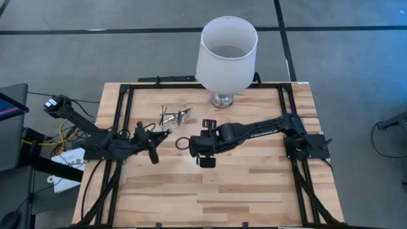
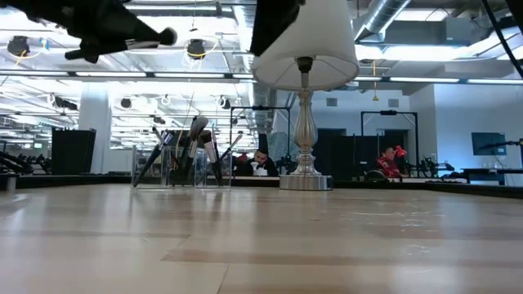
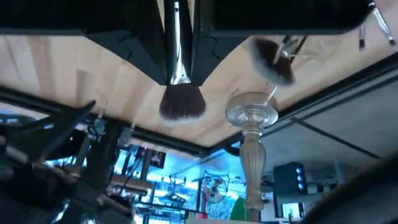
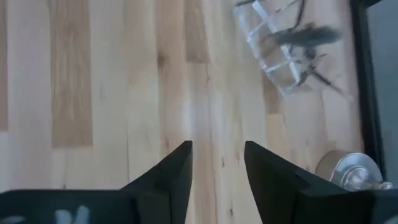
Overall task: Put items in baskets/containers
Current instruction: Put the black blush brush into the transparent organizer
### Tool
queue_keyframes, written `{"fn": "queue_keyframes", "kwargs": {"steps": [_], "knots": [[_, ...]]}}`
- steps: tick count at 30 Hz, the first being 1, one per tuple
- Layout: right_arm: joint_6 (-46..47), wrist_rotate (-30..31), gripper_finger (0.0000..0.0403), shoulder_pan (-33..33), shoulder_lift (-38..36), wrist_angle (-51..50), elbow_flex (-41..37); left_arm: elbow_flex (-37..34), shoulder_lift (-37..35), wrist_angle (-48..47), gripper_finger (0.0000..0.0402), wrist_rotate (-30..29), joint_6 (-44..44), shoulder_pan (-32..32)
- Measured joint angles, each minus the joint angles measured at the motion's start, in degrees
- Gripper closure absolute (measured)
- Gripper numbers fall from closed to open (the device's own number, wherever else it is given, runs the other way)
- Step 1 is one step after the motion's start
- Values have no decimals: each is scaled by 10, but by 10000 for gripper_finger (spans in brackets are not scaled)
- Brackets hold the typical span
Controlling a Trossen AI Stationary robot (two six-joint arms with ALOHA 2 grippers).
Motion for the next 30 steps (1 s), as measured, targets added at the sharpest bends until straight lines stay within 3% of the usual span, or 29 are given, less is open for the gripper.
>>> {"fn": "queue_keyframes", "kwargs": {"steps": [7, 13, 16, 20, 22, 26, 30], "knots": [[-35, 61, 293, -22, -7, 78, -73, -42, -38, 3, 351, 0, 17, 12], [-116, 61, 295, -46, -112, 124, -69, -45, -39, 18, 356, -1, 36, 32], [-145, -29, 295, -72, -182, 239, -119, -45, -43, 23, 356, -5, 51, 42], [-214, -326, 295, -128, -233, 554, -333, -45, -41, 34, 355, -3, 64, 51], [-204, -398, 295, -146, -228, 686, -431, -45, -42, 38, 355, 5, 63, 50], [-130, -363, 295, -162, -197, 968, -535, -45, -42, 53, 355, 30, 62, 43], [-69, -331, 295, -169, -131, 1061, -551, -45, -42, 59, 354, 39, 62, 43]]}}
